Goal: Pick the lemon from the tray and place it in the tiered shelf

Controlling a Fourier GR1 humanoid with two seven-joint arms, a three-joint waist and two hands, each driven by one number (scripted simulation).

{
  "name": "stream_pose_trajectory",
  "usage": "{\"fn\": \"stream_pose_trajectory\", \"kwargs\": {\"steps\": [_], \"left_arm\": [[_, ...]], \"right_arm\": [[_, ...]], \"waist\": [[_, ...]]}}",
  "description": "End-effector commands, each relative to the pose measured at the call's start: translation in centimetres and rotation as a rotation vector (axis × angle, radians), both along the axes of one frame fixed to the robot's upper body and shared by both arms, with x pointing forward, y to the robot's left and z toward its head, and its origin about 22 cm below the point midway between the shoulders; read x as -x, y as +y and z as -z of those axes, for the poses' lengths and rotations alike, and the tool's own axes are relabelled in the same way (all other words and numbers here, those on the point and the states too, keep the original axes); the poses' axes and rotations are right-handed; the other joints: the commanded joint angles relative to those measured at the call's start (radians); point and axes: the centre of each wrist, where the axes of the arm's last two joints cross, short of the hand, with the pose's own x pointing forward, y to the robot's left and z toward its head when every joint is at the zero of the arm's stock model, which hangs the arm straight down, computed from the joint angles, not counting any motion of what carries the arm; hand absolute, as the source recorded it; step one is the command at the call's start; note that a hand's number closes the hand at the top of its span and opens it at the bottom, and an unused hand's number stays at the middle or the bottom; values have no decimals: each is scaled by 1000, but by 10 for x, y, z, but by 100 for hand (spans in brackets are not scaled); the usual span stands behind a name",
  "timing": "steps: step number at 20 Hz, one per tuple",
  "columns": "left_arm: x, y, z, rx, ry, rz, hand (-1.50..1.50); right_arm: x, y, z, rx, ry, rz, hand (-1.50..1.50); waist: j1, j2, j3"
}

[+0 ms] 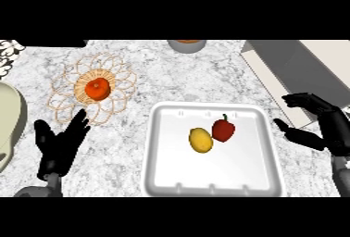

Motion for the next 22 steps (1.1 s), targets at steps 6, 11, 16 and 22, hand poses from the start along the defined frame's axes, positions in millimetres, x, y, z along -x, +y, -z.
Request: {"fn": "stream_pose_trajectory", "kwargs": {"steps": [6,11,16,22], "left_arm": [[-7,-1,4,20,48,-9,0],[5,-1,19,16,55,-4,0],[-3,14,11,14,55,2,0],[-13,-11,10,14,51,2,0]], "right_arm": [[7,-12,-20,63,166,-322,-150],[7,34,-60,162,240,-395,-150],[2,71,-102,262,312,-369,-150],[-15,135,-106,328,362,-226,-150]], "waist": [[-14,8,22],[-14,6,20],[-8,8,21],[0,11,21]]}}
